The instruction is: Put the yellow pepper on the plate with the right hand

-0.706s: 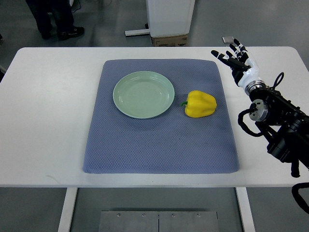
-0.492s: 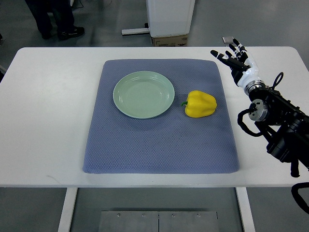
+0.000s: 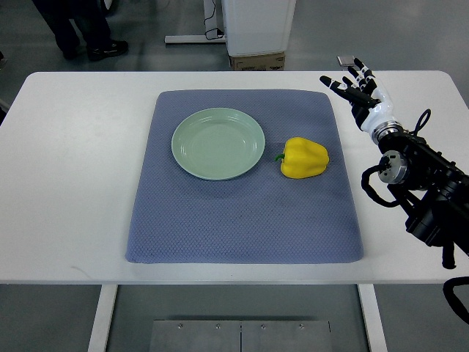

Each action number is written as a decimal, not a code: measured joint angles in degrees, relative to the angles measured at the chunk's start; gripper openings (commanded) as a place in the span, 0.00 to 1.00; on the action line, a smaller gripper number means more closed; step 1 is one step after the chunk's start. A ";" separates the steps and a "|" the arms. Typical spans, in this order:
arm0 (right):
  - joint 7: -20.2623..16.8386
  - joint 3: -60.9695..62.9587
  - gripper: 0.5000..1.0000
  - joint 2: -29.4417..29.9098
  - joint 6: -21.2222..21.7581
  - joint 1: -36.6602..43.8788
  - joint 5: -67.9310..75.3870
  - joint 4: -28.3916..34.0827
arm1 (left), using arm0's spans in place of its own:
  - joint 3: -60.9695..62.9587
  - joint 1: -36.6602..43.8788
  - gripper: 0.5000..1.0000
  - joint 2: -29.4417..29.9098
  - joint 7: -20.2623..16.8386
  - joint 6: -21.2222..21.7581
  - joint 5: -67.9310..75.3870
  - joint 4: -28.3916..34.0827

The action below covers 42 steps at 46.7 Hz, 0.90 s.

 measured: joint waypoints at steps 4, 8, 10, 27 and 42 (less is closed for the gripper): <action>0.00 0.00 1.00 -0.01 0.04 0.00 0.01 -0.08 | -0.04 0.07 1.00 0.00 0.00 0.00 -0.04 0.01; 0.00 0.00 1.00 -0.01 0.09 0.00 0.00 -0.09 | -0.06 0.08 1.00 0.00 0.00 0.00 -0.07 0.06; 0.00 0.00 1.00 -0.01 0.09 0.00 0.00 -0.09 | -0.06 0.08 1.00 0.00 0.01 0.00 -0.08 0.05; -0.08 0.09 1.00 0.03 0.09 -0.03 0.03 -0.12 | -0.07 0.09 1.00 0.00 0.00 0.00 -0.08 0.01; -0.09 0.18 1.00 -0.09 0.09 0.08 -0.01 -0.16 | -0.06 0.09 1.00 0.00 0.00 0.02 -0.08 0.04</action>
